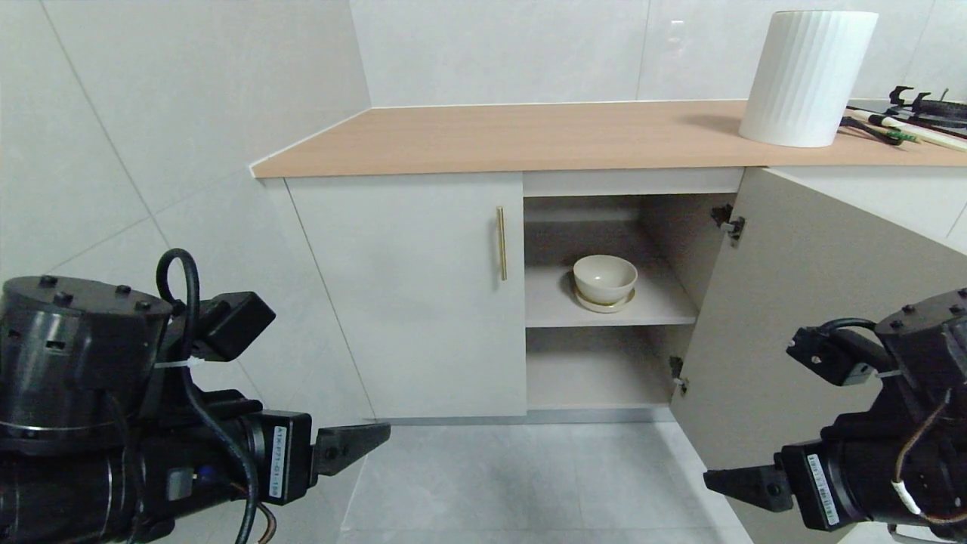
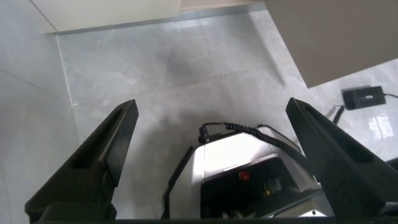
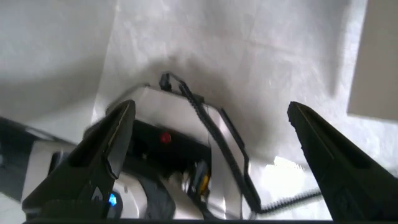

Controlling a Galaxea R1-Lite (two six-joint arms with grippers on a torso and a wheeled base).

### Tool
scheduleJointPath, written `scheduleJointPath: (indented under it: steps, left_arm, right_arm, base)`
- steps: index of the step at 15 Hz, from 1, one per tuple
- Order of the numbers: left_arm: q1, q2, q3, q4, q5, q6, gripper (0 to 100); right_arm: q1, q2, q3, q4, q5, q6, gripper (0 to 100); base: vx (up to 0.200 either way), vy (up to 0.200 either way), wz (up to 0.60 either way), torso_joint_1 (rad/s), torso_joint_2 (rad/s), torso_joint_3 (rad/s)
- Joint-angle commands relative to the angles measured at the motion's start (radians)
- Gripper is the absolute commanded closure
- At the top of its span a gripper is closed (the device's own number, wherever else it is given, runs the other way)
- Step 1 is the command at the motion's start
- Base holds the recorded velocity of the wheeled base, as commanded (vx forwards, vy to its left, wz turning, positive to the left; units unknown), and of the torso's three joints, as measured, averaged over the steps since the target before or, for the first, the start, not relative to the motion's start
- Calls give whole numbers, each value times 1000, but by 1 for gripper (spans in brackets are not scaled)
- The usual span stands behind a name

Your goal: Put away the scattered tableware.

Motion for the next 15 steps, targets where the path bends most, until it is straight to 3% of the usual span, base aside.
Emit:
scheduleJointPath:
  steps: [1,5,9,15]
  left_arm:
    - [0,1,0,0,0,-1,0]
    - [-2,-4,2,2,11,4,0]
    - [-2,-13,14,0,26,33,0]
    - [-2,-13,14,0,25,33,0]
  right_arm:
    - [-1,-103,-2,63,-2,0,0]
    - [-1,-149,-28,166,-3,-2,0]
    - [-3,-125,-51,215,-13,0,0]
    - [-3,-112,-92,344,-25,-2,0]
  base:
    - [0,0,0,0,0,0]
    - [0,0,0,0,0,0]
    - [0,-200,0,5,2,4]
    - [0,-200,0,1,5,3]
